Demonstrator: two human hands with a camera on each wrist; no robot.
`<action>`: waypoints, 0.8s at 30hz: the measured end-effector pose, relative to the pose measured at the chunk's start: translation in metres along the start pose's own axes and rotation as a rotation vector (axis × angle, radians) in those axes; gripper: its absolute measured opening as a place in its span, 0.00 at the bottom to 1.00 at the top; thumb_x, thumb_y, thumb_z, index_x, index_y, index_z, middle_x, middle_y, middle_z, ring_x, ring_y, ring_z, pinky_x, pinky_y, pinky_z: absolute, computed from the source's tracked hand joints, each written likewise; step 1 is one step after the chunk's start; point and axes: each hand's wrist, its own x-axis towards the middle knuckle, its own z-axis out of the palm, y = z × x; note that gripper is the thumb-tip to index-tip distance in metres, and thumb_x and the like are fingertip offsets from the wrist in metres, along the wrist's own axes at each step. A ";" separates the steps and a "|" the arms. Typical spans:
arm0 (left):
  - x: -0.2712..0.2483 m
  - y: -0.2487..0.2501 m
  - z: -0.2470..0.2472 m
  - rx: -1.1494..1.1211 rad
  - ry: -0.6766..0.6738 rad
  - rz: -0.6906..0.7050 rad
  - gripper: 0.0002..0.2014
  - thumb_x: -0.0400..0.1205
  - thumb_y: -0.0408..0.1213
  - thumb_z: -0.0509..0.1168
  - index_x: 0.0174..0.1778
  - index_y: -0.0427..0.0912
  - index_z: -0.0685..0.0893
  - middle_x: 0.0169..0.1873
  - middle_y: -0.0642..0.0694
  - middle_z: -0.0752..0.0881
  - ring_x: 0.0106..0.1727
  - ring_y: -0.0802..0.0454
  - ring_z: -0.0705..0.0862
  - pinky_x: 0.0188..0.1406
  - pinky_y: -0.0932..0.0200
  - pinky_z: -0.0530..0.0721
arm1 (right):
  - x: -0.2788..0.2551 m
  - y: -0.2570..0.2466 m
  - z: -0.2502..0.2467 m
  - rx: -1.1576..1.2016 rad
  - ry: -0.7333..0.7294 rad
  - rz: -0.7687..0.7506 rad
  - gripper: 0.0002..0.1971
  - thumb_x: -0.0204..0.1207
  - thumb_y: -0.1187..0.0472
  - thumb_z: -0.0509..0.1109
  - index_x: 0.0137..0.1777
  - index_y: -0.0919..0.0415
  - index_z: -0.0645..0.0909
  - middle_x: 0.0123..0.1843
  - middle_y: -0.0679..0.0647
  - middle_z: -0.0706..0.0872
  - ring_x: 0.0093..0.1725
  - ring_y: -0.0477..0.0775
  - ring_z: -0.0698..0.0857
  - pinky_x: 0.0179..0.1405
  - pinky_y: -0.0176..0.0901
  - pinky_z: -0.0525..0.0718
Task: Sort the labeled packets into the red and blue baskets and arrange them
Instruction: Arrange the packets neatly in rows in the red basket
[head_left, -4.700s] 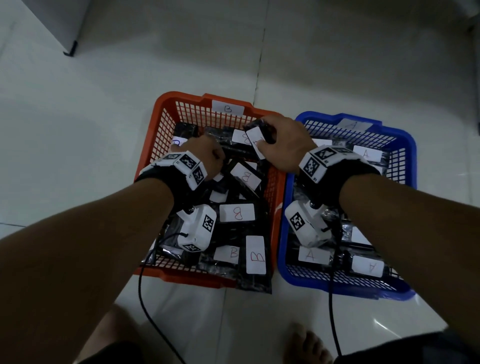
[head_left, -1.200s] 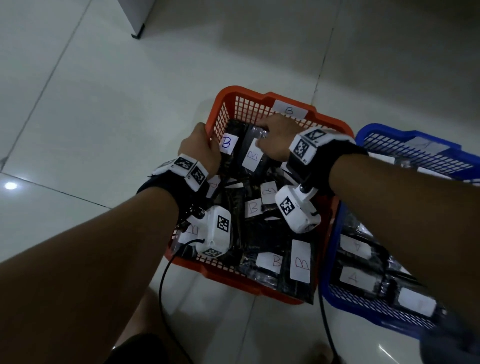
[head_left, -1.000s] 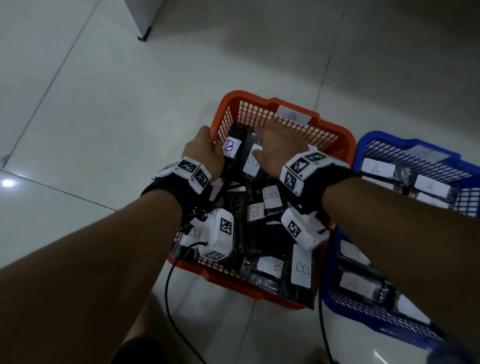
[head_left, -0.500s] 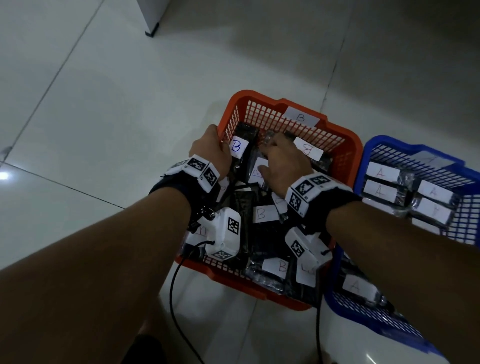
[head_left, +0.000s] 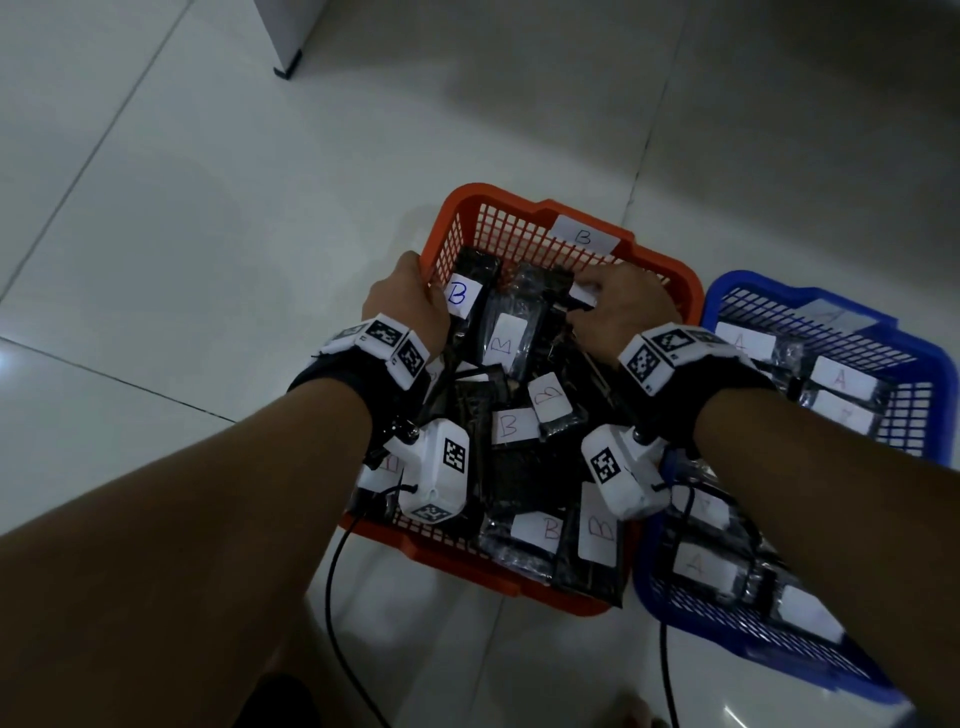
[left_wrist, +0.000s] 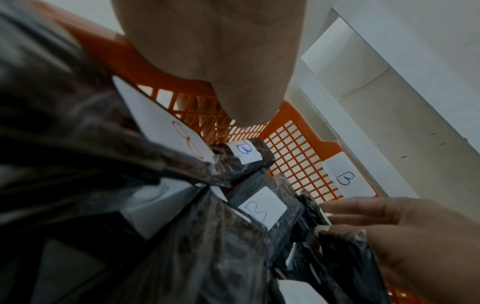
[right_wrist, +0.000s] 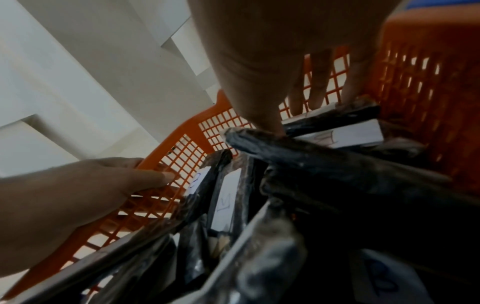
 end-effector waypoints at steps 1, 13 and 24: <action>0.000 0.000 0.000 0.001 0.003 0.002 0.12 0.85 0.40 0.58 0.59 0.35 0.74 0.52 0.34 0.85 0.48 0.34 0.84 0.39 0.55 0.74 | 0.002 0.001 -0.001 -0.006 -0.006 -0.018 0.20 0.75 0.62 0.71 0.68 0.59 0.83 0.66 0.56 0.85 0.66 0.57 0.83 0.66 0.41 0.78; -0.001 0.004 -0.003 -0.004 0.006 -0.014 0.18 0.88 0.47 0.54 0.61 0.35 0.77 0.54 0.35 0.85 0.52 0.36 0.83 0.41 0.57 0.71 | -0.006 -0.025 0.006 0.001 0.013 -0.071 0.10 0.77 0.49 0.72 0.53 0.52 0.88 0.48 0.48 0.88 0.46 0.50 0.85 0.46 0.41 0.84; 0.000 0.003 -0.003 -0.012 0.000 0.003 0.17 0.88 0.46 0.54 0.58 0.33 0.77 0.52 0.34 0.86 0.51 0.34 0.83 0.43 0.54 0.74 | -0.004 -0.039 0.026 -0.153 -0.092 0.089 0.12 0.74 0.55 0.73 0.56 0.56 0.83 0.56 0.56 0.85 0.54 0.61 0.85 0.55 0.52 0.84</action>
